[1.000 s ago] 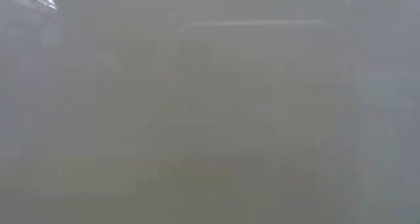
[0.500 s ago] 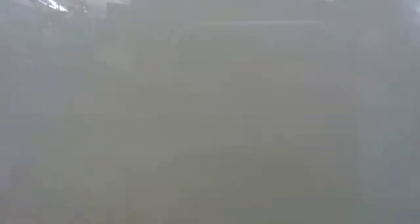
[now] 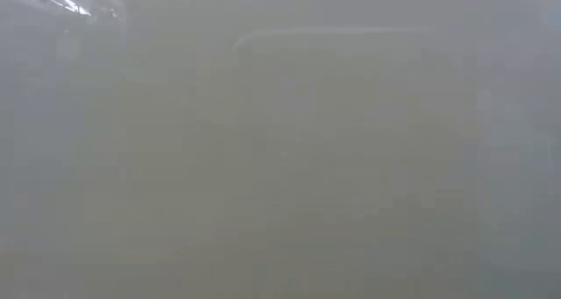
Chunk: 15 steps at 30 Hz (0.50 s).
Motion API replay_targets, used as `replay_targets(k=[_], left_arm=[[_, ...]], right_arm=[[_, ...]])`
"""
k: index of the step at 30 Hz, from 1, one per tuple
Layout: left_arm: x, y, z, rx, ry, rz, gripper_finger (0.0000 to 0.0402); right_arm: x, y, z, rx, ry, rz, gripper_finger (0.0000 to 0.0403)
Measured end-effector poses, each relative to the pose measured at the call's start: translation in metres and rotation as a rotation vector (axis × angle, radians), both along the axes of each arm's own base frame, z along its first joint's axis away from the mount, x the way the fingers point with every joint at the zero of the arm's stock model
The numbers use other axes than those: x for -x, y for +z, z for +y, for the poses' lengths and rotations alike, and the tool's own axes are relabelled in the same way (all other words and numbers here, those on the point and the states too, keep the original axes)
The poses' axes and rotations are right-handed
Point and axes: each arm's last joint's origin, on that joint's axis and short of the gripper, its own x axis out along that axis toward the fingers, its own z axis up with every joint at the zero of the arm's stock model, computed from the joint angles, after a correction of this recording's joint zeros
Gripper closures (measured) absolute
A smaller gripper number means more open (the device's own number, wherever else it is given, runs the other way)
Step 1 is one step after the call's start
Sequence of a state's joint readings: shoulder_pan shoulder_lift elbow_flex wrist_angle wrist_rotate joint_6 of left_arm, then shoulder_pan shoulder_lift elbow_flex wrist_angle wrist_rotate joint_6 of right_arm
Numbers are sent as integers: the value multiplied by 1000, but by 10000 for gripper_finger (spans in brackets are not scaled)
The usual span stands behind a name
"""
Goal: Sort & place blocks by color
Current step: Put the purple block into the gray bin
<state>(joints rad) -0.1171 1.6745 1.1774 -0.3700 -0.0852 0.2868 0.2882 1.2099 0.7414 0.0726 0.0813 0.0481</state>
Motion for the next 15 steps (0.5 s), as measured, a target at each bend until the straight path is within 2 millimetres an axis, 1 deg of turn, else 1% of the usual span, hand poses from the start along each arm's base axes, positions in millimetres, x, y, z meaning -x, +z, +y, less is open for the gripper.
replay_targets(k=[2, 4, 6, 8, 15], left_arm=[[3, -4, 7, 83, -22, 67, 252], [3, -11, 10, 125, -31, 109, 252], [3, -17, 10, 123, -53, 147, 252], [-3, -23, 9, 106, -101, 133, 252], [-14, -63, -2, 54, -228, 219, 252]], right_arm=[[-2, -4, 0, 0, -4, 22, 165], [-3, -6, 1, -10, -12, 36, 165], [-3, -7, 1, -14, -14, 38, 165], [-3, -7, 1, -17, -16, 35, 165], [-4, -5, 0, -24, -44, 16, 165]])
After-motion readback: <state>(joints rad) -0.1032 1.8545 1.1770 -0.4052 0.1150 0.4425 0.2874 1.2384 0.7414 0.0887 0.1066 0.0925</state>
